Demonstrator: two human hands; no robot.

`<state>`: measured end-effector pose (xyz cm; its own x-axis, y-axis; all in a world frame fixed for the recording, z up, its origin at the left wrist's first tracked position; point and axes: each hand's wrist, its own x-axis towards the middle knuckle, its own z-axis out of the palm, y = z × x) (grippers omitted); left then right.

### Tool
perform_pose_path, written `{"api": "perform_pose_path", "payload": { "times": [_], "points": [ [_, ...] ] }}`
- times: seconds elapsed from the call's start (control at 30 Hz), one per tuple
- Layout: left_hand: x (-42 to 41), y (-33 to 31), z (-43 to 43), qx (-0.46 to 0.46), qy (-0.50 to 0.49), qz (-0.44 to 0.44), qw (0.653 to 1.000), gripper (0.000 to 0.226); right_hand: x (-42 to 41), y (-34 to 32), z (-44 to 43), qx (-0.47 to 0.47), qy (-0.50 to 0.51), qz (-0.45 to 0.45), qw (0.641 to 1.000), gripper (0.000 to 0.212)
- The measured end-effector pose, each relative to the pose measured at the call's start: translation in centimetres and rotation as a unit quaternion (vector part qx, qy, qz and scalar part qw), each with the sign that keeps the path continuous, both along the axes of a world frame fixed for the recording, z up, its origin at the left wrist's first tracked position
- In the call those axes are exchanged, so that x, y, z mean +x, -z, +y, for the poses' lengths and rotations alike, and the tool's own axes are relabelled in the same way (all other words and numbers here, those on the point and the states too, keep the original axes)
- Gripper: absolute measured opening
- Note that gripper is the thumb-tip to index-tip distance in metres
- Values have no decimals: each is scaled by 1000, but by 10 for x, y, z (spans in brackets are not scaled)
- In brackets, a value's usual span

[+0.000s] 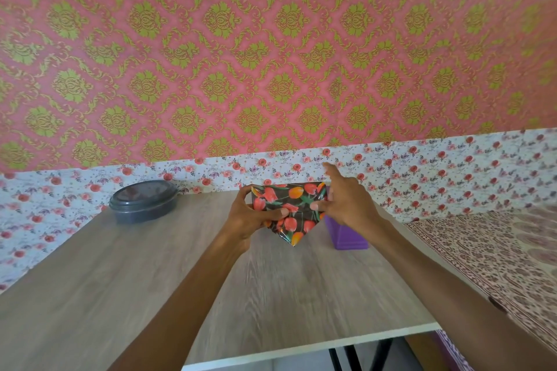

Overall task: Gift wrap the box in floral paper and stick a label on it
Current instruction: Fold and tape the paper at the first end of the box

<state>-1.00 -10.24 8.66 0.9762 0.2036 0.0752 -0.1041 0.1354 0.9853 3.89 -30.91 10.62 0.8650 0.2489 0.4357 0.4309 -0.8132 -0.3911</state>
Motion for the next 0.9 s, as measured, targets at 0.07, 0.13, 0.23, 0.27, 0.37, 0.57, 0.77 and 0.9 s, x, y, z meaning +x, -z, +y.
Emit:
{"api": "perform_pose_path", "payload": {
  "times": [0.07,0.13,0.23,0.27,0.37,0.57,0.77,0.9],
  "points": [
    [0,1,-1,4,1,1,1000,77,3,-3,-5,-7,1,47,999,77],
    [1,2,1,8,3,2,1000,77,7,-6,-9,76,-50,157,983,70],
    [4,-1,1,8,7,3,1000,79,4,-4,-4,222,-99,215,946,65],
    [4,-2,1,7,7,3,1000,80,4,-2,0,229,-79,163,957,62],
    [3,-3,0,-1,10,5,1000,79,5,8,10,179,-20,14,983,54],
    [1,2,4,-12,-2,24,1000,76,9,6,10,212,-36,58,975,37],
    [1,-3,3,-6,0,23,1000,75,-1,10,11,159,-34,-13,987,42],
    [0,1,1,-9,-8,24,1000,75,-1,10,5,165,-57,35,984,47]
  ]
}}
